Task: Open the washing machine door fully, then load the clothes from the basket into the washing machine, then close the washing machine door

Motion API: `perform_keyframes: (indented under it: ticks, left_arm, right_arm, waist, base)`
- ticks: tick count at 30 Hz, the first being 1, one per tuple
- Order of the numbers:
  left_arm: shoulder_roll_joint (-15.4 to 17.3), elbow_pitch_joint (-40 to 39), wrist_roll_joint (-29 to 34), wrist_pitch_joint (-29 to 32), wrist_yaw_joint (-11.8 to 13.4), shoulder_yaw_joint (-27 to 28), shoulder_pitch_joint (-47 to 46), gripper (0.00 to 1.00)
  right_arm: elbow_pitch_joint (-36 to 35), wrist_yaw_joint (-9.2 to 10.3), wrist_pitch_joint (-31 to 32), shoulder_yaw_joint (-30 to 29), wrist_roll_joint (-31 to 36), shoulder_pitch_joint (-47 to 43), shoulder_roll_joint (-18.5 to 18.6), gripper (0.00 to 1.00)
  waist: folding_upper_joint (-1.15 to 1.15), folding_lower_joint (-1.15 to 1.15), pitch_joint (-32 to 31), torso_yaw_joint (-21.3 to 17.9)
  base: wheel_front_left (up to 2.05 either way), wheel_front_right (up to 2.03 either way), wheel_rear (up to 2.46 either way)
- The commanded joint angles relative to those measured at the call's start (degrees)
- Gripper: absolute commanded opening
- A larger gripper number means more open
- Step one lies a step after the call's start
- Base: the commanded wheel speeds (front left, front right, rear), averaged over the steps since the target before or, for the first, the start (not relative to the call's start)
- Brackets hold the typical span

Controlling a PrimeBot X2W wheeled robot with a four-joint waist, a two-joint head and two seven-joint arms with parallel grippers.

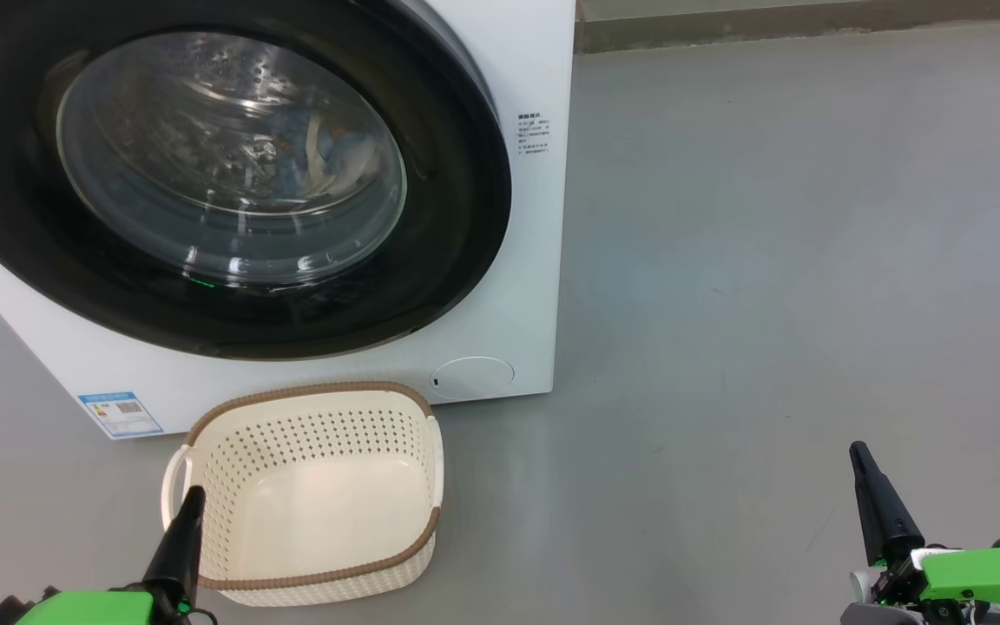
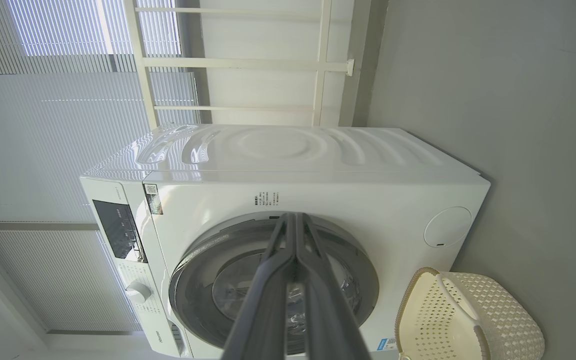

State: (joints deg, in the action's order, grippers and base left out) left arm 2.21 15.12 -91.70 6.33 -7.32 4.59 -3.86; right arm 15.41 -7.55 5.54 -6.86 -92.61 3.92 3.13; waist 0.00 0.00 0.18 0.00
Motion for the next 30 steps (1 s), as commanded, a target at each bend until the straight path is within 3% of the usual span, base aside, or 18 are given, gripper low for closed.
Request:
perform_keyframes:
  ticks: [1, 30]
  left_arm:
    - [0.7, -1.1, -0.5, 0.2, -0.2, 2.0, -2.3, 0.00]
    - [0.7, -1.1, -0.5, 0.2, -0.2, 1.9, -2.3, 0.00]
  right_arm:
    - [-1.4, 0.06, 0.5, 0.9, 0.0, 2.2, 0.2, 0.00]
    - [-1.4, 0.06, 0.7, 0.7, 0.2, 2.2, 0.0, 0.00]
  waist:
    - [0.00, 0.00, 0.0, 0.0]
    - [0.00, 0.00, 0.0, 0.0]
  base:
    - [0.00, 0.00, 0.00]
    - [0.00, 0.00, 0.00]
